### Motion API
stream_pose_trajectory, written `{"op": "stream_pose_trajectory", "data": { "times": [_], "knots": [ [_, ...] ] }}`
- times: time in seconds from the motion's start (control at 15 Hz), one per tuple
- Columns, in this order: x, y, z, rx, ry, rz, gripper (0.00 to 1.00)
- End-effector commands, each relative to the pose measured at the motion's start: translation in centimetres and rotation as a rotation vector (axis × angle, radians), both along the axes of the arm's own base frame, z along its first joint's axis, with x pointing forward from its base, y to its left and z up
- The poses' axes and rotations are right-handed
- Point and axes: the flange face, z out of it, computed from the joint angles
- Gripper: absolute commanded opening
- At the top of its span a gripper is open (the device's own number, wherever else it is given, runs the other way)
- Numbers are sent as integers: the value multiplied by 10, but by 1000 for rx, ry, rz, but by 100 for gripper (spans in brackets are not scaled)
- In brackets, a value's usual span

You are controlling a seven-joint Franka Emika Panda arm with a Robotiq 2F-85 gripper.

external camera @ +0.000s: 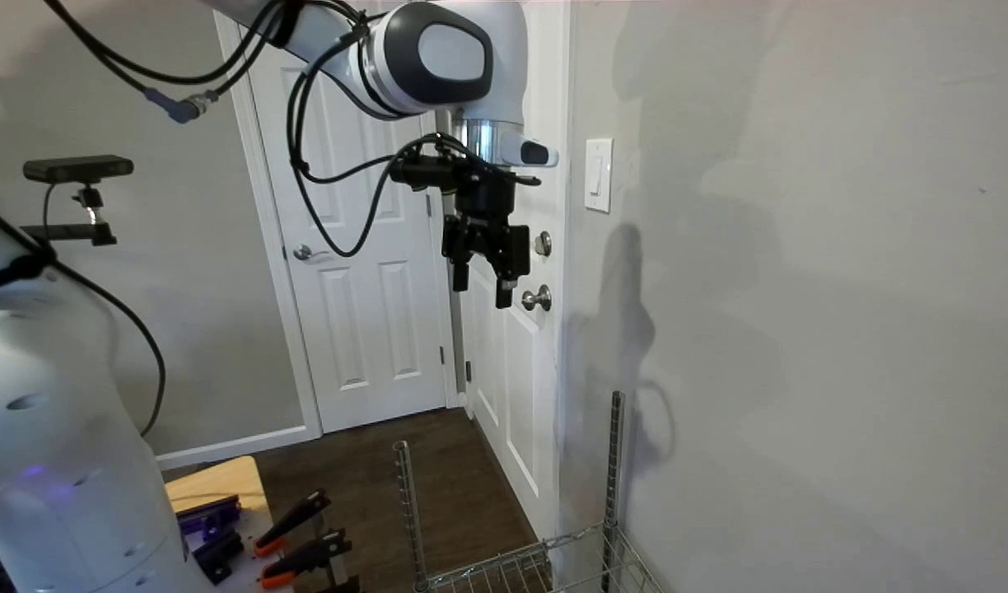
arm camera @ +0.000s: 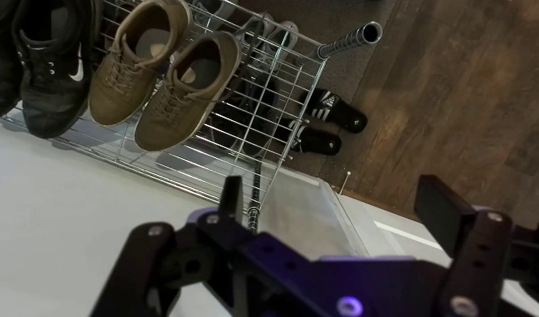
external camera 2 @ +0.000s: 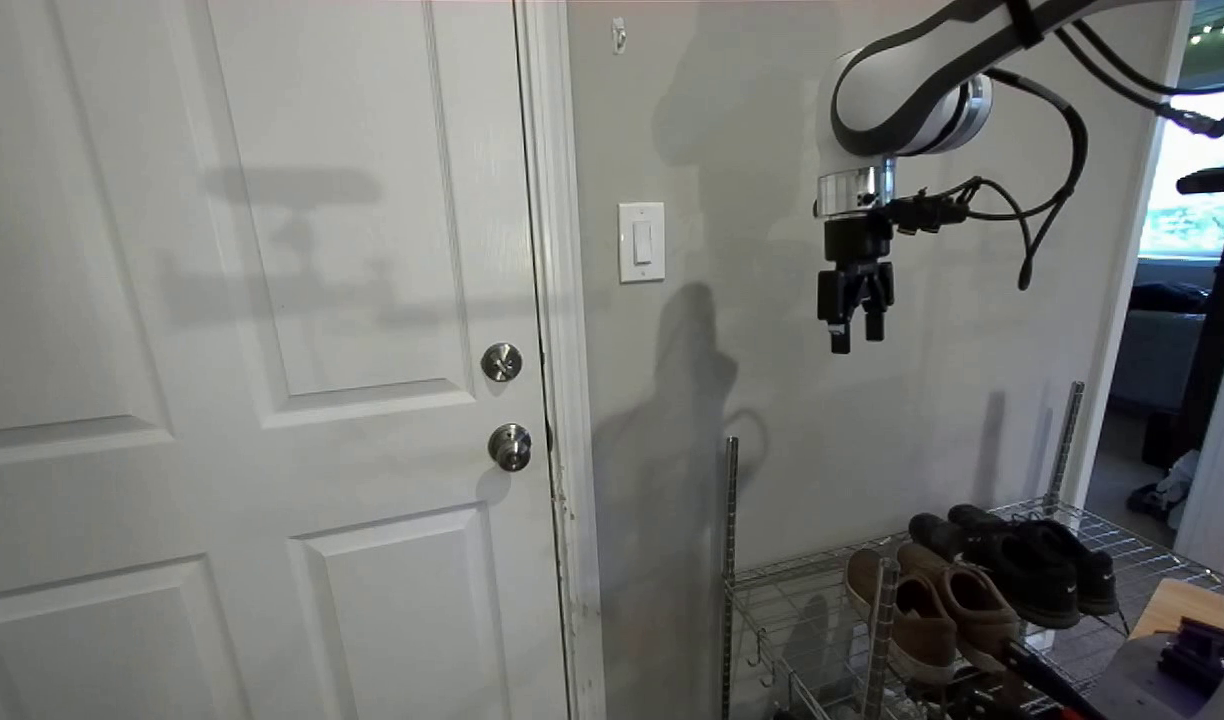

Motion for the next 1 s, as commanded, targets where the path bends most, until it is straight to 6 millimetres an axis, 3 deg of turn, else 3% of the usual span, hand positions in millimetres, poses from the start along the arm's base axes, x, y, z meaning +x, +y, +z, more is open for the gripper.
{"op": "stream_pose_trajectory", "data": {
  "times": [0.0,0.93],
  "knots": [
    [3,2,2,-3,-10,-24,100],
    [0,1,1,-1,0,1,100]
  ]
}}
